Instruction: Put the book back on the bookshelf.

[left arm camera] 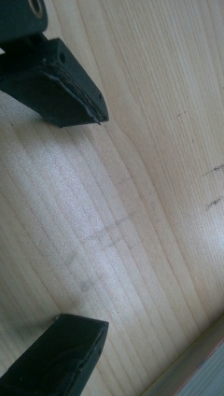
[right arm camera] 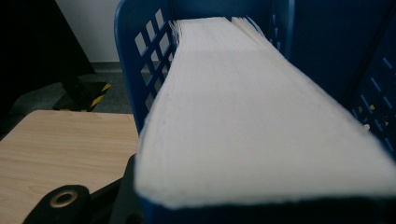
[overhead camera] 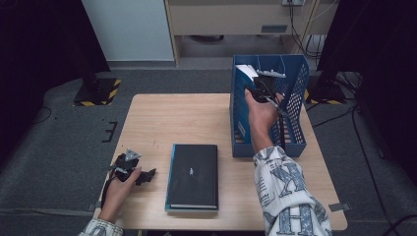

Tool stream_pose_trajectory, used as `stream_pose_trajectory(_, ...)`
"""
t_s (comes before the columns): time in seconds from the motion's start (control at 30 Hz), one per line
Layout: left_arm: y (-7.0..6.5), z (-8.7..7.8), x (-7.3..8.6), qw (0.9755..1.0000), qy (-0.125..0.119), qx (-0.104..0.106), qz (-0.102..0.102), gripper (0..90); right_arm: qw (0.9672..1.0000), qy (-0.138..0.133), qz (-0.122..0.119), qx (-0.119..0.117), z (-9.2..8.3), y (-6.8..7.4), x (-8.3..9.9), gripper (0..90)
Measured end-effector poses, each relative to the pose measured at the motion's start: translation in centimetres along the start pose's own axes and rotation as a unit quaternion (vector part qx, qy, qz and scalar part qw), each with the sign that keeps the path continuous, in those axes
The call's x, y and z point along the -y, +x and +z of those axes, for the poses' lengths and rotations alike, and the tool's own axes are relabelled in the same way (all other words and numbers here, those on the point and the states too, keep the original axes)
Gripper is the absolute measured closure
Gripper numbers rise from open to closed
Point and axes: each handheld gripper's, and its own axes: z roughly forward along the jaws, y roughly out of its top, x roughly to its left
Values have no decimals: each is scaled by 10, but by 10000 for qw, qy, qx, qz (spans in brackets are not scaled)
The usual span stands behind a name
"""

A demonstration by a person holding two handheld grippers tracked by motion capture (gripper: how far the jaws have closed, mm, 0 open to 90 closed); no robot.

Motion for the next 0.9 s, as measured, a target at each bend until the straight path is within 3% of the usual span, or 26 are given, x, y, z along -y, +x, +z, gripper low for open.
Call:
stream_pose_trajectory(0.33,0,0,0,10000,0,1,-1,17,10000,43,1,25,-1,-2,5,608)
stream_pose_trajectory(0.73,-1,0,0,10000,4,-9,-27,16,9996,245,-87,-91,-20,-3,21,601)
stream_pose_trajectory(0.9,-1,-1,0,10000,26,-7,-1,16,9997,177,-113,-124,-27,-4,32,599)
